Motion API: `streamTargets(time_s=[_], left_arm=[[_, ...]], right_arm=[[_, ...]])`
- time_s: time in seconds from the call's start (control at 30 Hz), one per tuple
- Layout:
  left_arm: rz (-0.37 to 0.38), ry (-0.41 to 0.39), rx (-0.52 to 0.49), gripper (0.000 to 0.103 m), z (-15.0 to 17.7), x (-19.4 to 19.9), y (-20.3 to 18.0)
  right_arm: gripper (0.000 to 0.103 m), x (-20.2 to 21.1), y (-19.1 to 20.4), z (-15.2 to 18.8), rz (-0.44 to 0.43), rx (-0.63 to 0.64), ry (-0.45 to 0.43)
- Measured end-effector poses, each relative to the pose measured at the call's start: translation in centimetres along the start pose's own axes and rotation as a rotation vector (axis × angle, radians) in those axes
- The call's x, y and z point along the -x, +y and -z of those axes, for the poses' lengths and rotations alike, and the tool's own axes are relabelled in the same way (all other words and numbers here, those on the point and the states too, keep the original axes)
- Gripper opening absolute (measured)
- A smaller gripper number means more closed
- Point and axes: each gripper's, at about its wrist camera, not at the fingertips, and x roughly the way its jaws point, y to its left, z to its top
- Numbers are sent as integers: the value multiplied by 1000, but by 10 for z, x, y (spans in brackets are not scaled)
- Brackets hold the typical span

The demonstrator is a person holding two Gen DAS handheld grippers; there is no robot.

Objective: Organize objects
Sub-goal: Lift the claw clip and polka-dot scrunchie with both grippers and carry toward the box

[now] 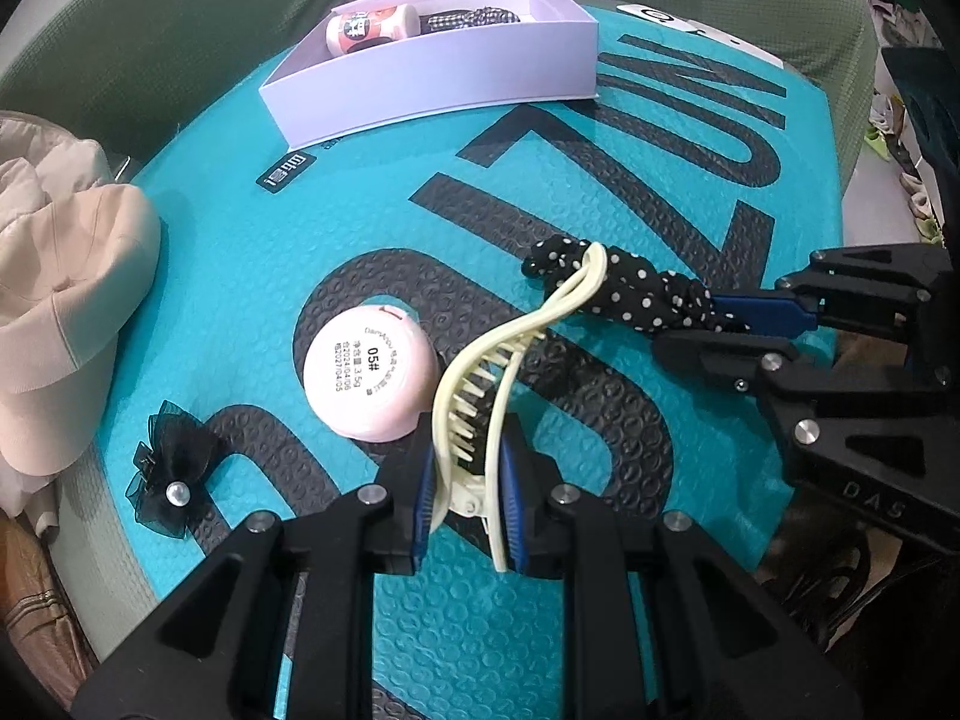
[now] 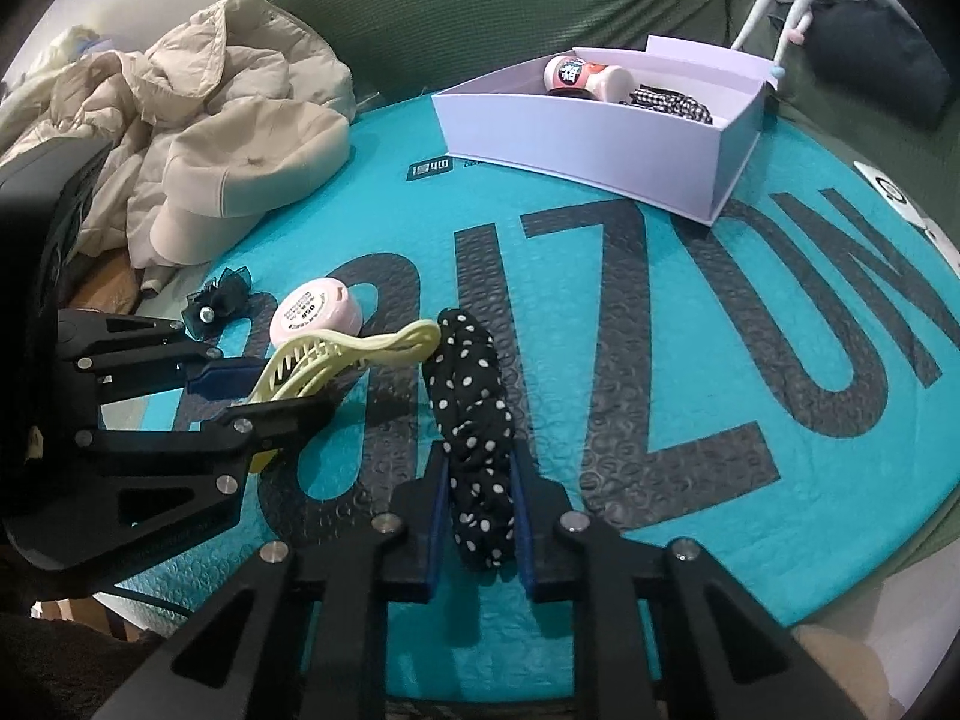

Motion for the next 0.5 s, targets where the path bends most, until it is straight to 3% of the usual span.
streamTargets(time_s=[0.2, 0.5], left_arm=[[37, 19, 24, 18, -2, 3, 2], [24, -8, 19, 18, -9, 16, 1]], right_arm=[[16, 7, 1, 0, -7, 10, 7], [15, 26, 9, -3, -1, 15, -12]])
